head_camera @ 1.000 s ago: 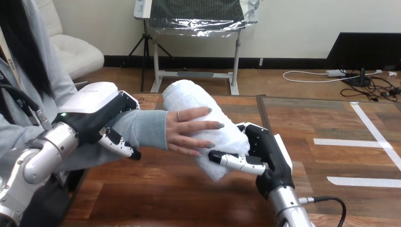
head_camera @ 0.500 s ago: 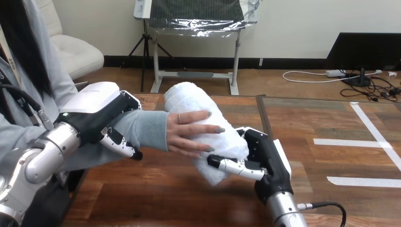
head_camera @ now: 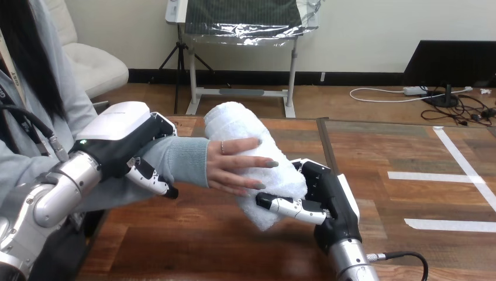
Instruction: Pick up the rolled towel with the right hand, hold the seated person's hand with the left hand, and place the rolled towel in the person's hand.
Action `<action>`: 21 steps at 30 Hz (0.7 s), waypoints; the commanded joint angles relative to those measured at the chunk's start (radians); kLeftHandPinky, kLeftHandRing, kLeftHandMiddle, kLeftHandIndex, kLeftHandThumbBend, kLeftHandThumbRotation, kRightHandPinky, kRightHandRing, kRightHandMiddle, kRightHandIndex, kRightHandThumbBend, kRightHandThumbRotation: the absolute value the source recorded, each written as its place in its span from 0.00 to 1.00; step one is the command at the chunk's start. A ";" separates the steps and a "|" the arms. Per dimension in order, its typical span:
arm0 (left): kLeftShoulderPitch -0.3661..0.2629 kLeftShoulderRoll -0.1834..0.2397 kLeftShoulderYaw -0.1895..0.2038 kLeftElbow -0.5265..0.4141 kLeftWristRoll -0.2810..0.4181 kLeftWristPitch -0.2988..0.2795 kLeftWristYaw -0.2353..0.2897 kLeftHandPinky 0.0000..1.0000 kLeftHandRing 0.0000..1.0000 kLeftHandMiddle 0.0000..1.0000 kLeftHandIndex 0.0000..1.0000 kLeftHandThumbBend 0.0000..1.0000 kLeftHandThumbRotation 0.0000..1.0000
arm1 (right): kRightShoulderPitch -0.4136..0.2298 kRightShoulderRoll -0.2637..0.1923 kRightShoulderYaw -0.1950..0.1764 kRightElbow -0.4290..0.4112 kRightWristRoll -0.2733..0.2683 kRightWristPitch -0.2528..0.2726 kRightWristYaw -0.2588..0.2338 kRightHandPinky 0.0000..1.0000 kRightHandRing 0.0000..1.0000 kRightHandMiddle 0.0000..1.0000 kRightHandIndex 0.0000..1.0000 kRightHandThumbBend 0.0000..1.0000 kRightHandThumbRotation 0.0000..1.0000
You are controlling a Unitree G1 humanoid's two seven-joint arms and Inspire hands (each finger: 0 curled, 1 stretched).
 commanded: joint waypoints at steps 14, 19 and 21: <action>-0.142 -0.031 0.012 -0.096 -0.020 -0.032 0.026 0.31 0.36 0.41 0.41 0.90 0.00 | -0.043 0.036 0.043 -0.023 -0.022 -0.002 0.016 0.29 0.36 0.46 0.44 0.77 0.00; -0.141 -0.026 0.013 -0.085 -0.020 -0.053 0.035 0.32 0.37 0.42 0.43 0.91 0.00 | -0.045 0.030 0.050 -0.024 -0.033 0.004 0.006 0.31 0.38 0.47 0.45 0.77 0.00; -0.142 -0.025 0.013 -0.081 -0.019 -0.059 0.040 0.34 0.39 0.44 0.45 0.92 0.00 | -0.046 0.026 0.055 -0.024 -0.040 0.003 0.001 0.34 0.40 0.49 0.47 0.79 0.00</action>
